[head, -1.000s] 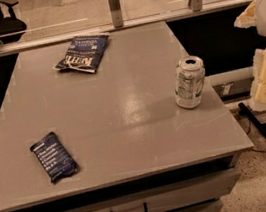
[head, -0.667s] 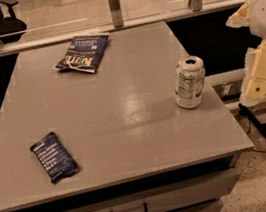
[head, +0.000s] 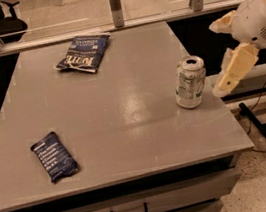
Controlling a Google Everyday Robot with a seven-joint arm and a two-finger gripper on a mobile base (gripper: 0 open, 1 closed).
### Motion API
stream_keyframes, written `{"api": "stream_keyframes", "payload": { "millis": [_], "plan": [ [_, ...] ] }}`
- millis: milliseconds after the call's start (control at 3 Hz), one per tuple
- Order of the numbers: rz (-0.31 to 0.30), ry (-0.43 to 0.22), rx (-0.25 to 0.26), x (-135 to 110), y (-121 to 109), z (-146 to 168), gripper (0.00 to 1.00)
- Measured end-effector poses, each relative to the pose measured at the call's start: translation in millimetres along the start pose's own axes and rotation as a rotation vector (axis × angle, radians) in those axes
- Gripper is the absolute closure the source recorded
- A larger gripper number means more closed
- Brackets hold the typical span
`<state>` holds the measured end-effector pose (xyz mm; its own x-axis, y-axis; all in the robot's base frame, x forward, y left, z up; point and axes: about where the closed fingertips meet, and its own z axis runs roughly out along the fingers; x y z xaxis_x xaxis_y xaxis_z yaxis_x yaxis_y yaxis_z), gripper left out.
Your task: Move 7up can near rxbar blueberry
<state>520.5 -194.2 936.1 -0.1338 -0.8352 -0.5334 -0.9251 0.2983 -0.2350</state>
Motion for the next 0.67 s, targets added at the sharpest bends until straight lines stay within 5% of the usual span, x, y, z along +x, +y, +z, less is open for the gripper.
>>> {"api": "stream_keyframes", "payload": {
  "millis": [667],
  "plan": [
    [0.146,-0.229,-0.057,1,-1,49,0.0]
  ]
}}
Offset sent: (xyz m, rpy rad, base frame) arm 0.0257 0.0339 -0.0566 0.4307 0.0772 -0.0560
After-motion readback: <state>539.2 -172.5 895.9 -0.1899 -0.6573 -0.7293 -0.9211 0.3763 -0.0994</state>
